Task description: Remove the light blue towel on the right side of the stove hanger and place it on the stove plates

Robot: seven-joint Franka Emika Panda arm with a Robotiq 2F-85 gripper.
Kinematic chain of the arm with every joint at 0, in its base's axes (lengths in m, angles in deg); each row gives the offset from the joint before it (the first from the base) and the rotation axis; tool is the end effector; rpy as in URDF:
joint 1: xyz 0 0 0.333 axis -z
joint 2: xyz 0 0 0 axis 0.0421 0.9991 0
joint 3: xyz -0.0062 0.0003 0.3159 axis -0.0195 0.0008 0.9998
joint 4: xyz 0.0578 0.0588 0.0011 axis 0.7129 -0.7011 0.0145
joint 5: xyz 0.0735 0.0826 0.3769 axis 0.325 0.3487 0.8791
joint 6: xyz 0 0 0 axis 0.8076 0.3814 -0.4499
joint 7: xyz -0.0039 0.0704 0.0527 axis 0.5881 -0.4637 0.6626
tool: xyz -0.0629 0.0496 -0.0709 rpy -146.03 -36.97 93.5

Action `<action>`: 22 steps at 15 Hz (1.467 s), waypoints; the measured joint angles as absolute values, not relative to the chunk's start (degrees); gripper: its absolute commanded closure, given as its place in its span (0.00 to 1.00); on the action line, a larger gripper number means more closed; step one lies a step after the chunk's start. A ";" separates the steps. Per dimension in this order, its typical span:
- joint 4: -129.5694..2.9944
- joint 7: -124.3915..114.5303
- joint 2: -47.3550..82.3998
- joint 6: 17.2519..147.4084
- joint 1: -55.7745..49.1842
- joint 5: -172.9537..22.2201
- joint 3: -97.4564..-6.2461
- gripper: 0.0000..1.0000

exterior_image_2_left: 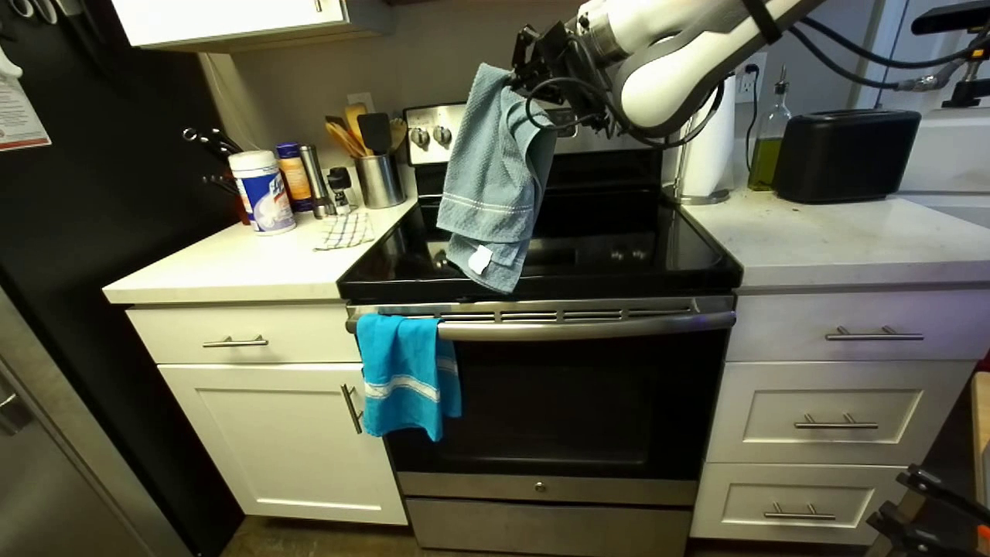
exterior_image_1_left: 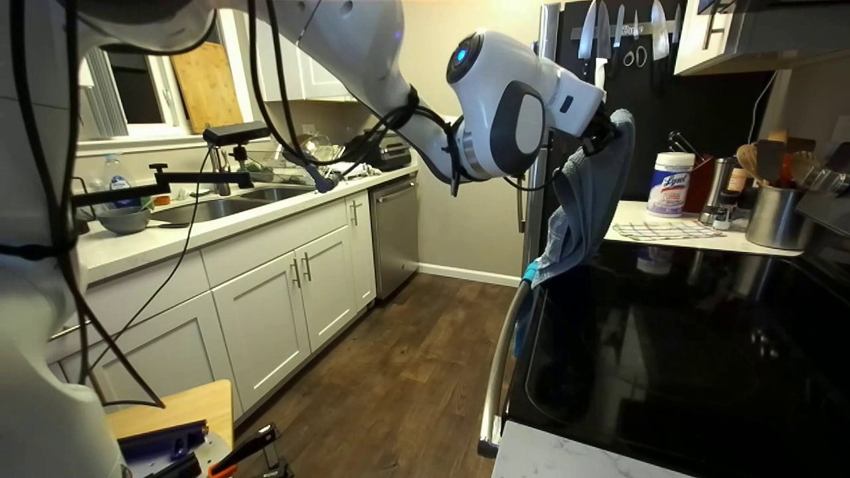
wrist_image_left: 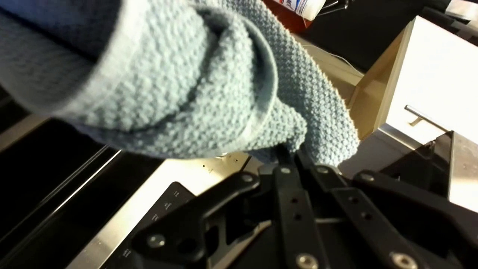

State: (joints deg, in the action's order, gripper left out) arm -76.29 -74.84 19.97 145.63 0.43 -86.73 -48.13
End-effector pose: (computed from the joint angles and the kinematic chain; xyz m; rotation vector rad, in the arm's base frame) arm 0.6698 -0.0067 0.5079 -1.8284 1.0697 -1.3342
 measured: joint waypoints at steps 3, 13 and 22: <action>-76.74 -71.17 20.05 145.63 -10.98 -76.87 -59.59 0.99; -78.77 -63.78 30.42 145.51 -50.46 -46.88 -97.89 0.57; -82.07 -63.78 38.65 145.48 -61.91 -38.26 -107.14 0.25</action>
State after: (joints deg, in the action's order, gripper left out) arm -82.07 -63.78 38.65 145.48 -61.91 -38.26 -107.14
